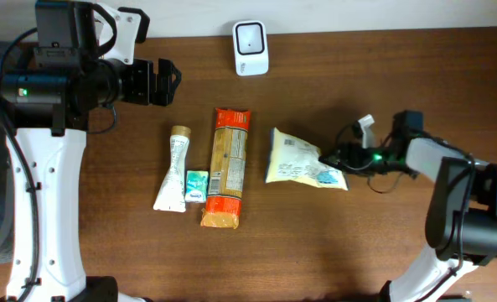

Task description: Scan the item barcode

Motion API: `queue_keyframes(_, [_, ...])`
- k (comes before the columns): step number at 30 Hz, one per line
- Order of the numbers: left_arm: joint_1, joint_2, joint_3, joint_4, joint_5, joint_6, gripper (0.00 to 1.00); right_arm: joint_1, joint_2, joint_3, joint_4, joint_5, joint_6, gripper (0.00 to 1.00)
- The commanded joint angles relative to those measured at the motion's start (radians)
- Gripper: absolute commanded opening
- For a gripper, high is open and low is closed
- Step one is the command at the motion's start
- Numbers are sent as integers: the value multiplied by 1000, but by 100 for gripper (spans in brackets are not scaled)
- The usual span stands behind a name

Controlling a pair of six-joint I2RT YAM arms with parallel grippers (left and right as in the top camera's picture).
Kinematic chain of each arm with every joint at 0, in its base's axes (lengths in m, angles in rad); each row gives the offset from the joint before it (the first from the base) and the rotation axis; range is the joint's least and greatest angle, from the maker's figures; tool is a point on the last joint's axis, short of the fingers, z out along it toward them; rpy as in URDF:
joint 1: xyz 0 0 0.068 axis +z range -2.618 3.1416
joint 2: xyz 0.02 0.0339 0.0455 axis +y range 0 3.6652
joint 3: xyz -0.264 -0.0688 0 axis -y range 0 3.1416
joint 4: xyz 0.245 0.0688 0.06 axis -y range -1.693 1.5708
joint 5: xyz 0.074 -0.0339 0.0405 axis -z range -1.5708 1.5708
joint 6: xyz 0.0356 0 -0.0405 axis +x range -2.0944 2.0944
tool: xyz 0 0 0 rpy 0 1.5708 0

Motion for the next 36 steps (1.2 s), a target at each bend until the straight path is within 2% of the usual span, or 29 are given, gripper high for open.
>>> queue_keyframes(1, [5, -5, 2, 0, 4, 16, 99, 129, -1, -47, 96, 164, 154, 66])
queue_keyframes(2, [5, -5, 2, 0, 4, 17, 99, 185, -1, -47, 130, 216, 184, 40])
queue_keyframes(4, [5, -5, 2, 0, 4, 17, 99, 229, -1, -47, 161, 261, 238, 4])
queue_keyframes(7, [5, -5, 2, 0, 4, 17, 99, 216, -3, -43, 164, 214, 238, 4])
queue_keyframes(8, [5, -5, 2, 0, 4, 16, 99, 193, -5, -24, 143, 184, 238, 8])
queue_keyframes(9, [5, -5, 2, 0, 4, 16, 99, 166, -8, 12, 92, 174, 238, 14])
queue_keyframes(10, [5, -5, 2, 0, 4, 16, 99, 125, -11, 76, -2, 174, 206, 14])
queue_keyframes(11, [5, -5, 2, 0, 4, 17, 99, 74, -11, 171, -140, 183, 117, 8])
queue_keyframes(12, [5, -5, 2, 1, 4, 16, 99, 53, -11, 212, -196, 206, 88, 8])
queue_keyframes(13, [5, -5, 2, 1, 4, 16, 99, 36, -11, 263, -277, 216, 27, 37])
queue_keyframes(14, [5, -5, 2, 0, 4, 17, 99, 36, -11, 291, -348, 220, -4, 95])
queue_keyframes(16, [5, -5, 2, 1, 4, 17, 99, 45, -11, 298, -435, 223, -16, 99])
queue_keyframes(20, [5, -5, 2, 0, 4, 17, 99, 70, -11, 300, -431, 325, 37, 99])
queue_keyframes(23, [5, -5, 2, 0, 4, 17, 99, 175, 0, 290, -411, 522, 164, 99])
queue_keyframes(25, [5, -5, 2, 1, 4, 17, 99, 250, 19, 241, -331, 625, 270, 99])
queue_keyframes(29, [5, -5, 2, 1, 4, 17, 99, 260, 59, 208, -281, 653, 302, 38])
queue_keyframes(30, [5, -5, 2, 1, 4, 17, 99, 259, 59, 208, -281, 653, 302, 31])
queue_keyframes(32, [5, -5, 2, 0, 4, 17, 99, 259, 58, 209, -263, 647, 298, 11])
queue_keyframes(33, [5, -5, 2, 0, 4, 16, 99, 259, 58, 210, -249, 642, 298, 4])
queue_keyframes(34, [5, -5, 2, 0, 4, 17, 99, 259, 58, 219, -242, 620, 277, 4])
queue_keyframes(36, [5, -5, 2, 0, 4, 16, 99, 259, 29, 267, -249, 468, 116, 4])
